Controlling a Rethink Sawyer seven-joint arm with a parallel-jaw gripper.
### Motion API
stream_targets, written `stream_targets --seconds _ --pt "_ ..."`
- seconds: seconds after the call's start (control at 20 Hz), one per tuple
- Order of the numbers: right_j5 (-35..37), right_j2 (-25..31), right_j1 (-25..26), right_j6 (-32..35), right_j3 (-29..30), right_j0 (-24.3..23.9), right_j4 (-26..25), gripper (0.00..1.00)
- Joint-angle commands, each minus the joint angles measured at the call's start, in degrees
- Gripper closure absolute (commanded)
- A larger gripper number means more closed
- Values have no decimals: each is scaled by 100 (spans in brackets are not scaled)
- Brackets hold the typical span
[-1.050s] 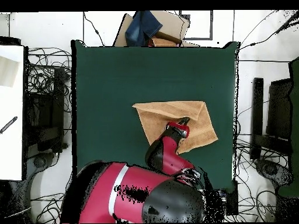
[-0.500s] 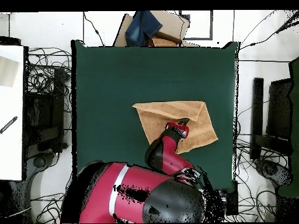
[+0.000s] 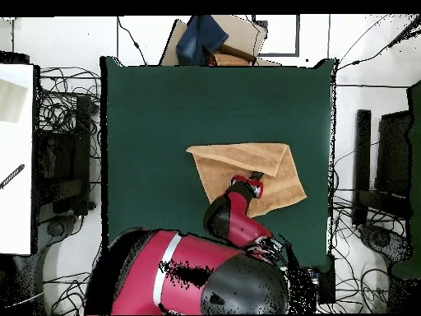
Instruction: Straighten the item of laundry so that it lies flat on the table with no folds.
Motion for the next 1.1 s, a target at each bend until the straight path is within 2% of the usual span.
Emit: stream_targets --seconds 0.05,0.45,0.7,1.0,1.1 --pt "720 637 -64 1332 -186 52 244 100" --pt "706 462 -258 1267 -98 211 311 100" --pt "176 444 -207 1387 -171 146 7 100" --pt "-409 516 352 1585 -396 137 70 100" --pt "-359 588 668 1528 -599 41 73 100"
